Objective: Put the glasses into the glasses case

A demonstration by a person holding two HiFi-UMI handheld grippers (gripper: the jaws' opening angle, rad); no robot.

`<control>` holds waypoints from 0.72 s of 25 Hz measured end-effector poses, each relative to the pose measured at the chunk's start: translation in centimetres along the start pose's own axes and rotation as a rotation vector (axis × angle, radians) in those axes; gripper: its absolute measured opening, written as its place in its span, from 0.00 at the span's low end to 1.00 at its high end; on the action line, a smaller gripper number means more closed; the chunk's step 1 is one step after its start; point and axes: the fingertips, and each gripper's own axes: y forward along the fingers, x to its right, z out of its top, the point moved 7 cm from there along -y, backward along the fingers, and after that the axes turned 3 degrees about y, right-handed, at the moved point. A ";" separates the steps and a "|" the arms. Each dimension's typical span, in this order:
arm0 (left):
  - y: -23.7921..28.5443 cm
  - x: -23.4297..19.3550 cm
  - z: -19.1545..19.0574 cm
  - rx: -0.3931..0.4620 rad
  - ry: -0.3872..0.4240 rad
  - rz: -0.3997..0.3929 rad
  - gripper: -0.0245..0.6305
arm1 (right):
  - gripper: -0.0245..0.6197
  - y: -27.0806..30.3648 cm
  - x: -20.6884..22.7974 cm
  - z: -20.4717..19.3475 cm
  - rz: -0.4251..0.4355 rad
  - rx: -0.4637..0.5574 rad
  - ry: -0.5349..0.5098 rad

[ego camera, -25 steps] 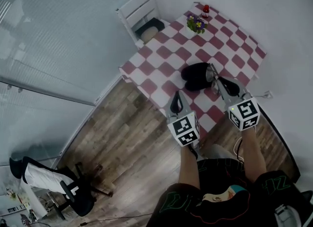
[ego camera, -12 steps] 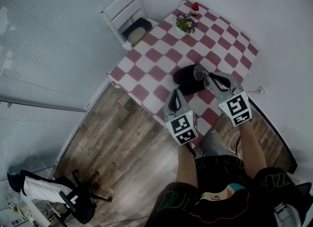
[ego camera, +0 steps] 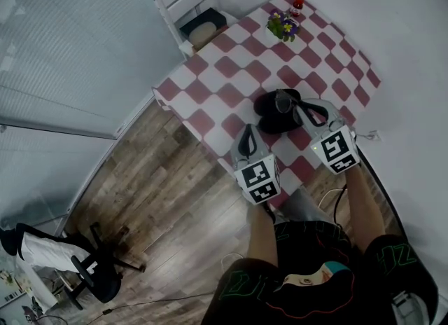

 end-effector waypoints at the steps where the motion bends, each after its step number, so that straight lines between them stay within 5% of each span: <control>1: 0.1 -0.2 -0.1 -0.001 0.000 0.005 0.05 | 0.07 0.3 -0.1 -0.1 0.009 -0.007 -0.014; 18: 2.4 -1.0 -2.6 -0.076 -0.007 0.061 0.05 | 0.07 4.6 -0.6 -2.7 0.206 -0.130 -0.332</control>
